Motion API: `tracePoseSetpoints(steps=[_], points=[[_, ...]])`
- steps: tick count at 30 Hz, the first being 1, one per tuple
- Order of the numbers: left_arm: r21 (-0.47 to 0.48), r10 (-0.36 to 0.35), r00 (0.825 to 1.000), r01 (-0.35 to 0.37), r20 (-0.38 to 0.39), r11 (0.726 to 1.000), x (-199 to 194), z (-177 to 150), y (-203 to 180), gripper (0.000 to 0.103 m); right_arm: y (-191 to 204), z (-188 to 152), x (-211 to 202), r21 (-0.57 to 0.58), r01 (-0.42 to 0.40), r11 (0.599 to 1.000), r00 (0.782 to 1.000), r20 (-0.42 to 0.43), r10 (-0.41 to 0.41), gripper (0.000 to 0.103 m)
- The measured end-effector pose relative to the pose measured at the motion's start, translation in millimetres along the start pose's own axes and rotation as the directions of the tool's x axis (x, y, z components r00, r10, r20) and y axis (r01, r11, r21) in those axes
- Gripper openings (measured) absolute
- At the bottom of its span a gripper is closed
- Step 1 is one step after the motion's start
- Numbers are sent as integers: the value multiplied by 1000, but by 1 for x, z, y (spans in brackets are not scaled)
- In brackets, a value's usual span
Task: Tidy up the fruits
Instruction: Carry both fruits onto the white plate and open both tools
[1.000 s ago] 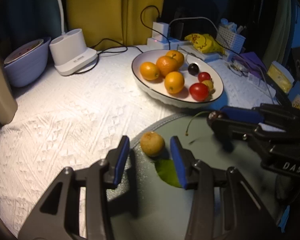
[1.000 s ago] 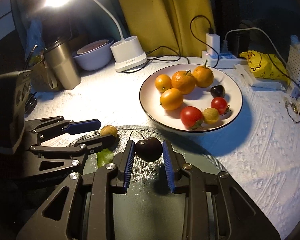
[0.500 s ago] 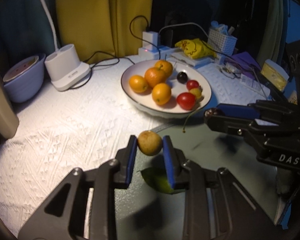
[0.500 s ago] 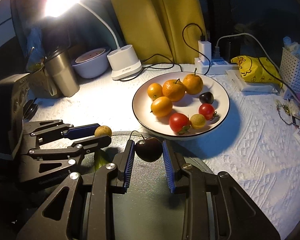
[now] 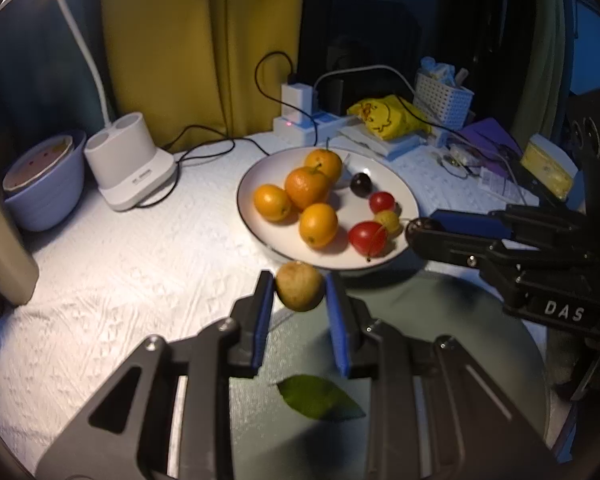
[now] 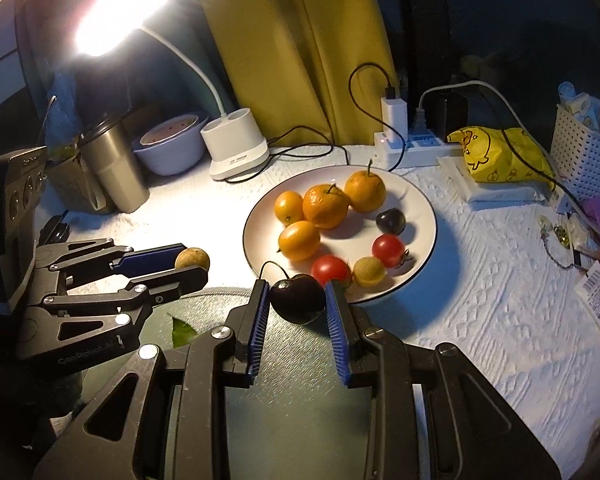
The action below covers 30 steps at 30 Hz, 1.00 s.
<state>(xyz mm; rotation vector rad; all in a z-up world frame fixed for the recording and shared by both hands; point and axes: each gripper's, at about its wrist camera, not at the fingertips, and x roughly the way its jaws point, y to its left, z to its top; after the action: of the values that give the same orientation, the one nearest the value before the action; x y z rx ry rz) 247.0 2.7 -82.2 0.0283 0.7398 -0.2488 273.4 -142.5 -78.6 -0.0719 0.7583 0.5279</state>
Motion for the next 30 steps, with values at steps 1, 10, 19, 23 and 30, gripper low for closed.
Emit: tracePoseSetpoints(steps=[1, 10, 19, 23, 30], points=[[1, 0, 1000, 0, 1, 1000, 1, 2, 0, 27, -2, 2, 0, 1, 2, 1000, 1000, 3, -2, 30], [-6, -2, 1000, 2, 0, 1000, 19, 16, 2, 27, -18, 12, 11, 17, 24, 1000, 1000, 19, -24, 30], [-12, -2, 1000, 2, -10, 1000, 41, 26, 3, 27, -30, 25, 29, 13, 43, 999, 999, 22, -43, 30], [-14, -1, 1000, 1, -18, 1000, 51, 29, 5, 27, -33, 30, 39, 7, 42, 999, 999, 17, -42, 30], [-37, -10, 999, 9, -32, 999, 67, 31, 11, 27, -41, 31, 56, 24, 38, 999, 999, 10, -38, 30]])
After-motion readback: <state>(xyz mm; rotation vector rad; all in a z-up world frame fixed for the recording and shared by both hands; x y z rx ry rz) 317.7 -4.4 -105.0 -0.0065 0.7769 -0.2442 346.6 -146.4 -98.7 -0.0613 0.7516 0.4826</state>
